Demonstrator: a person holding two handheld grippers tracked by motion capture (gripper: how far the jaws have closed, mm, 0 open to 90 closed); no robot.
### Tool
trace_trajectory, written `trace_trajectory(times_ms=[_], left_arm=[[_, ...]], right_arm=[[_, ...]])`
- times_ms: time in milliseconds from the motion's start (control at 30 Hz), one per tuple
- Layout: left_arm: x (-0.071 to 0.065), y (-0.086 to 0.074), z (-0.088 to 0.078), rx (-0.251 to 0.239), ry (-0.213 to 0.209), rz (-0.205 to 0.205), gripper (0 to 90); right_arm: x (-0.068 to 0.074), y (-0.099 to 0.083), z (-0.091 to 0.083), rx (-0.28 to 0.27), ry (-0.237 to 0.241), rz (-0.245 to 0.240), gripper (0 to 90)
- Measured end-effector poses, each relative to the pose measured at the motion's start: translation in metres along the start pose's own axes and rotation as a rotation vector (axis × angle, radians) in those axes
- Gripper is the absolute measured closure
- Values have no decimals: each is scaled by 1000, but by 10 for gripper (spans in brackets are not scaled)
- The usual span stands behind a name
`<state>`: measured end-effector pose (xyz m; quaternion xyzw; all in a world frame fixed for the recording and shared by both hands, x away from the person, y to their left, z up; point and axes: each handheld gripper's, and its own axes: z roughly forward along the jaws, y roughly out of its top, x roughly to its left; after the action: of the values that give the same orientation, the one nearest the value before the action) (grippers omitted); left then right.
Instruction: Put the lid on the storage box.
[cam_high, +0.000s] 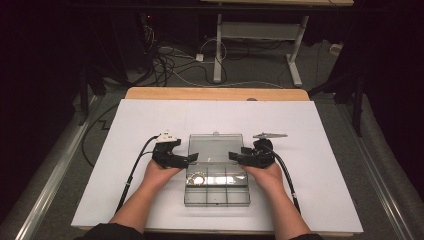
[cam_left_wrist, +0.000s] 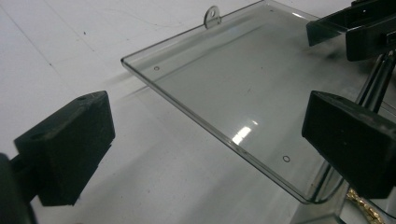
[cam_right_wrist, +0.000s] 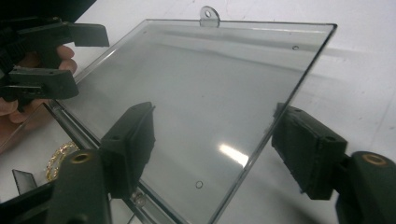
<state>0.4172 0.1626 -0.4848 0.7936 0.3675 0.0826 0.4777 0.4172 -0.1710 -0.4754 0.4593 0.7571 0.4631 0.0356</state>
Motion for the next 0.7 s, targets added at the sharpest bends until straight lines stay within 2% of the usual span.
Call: trace_trajectory(times_ms=[133,333,533,700], left_arm=[[0,0,-2,-2,-12,1,84],[-2,2,-4,-17,-25,-22,170],[-8,5,-9,-33,-29,7,351],[-10,6,-11,-33,-56,-2,424]], right_arm=[[3,1,-6,-30,-22,-42,402],[5,1,-14,-57,-51,-93,481],[7,-1,-20,-88,-66,-123,539],[9,-2,-25,-102,-76,-147,592]])
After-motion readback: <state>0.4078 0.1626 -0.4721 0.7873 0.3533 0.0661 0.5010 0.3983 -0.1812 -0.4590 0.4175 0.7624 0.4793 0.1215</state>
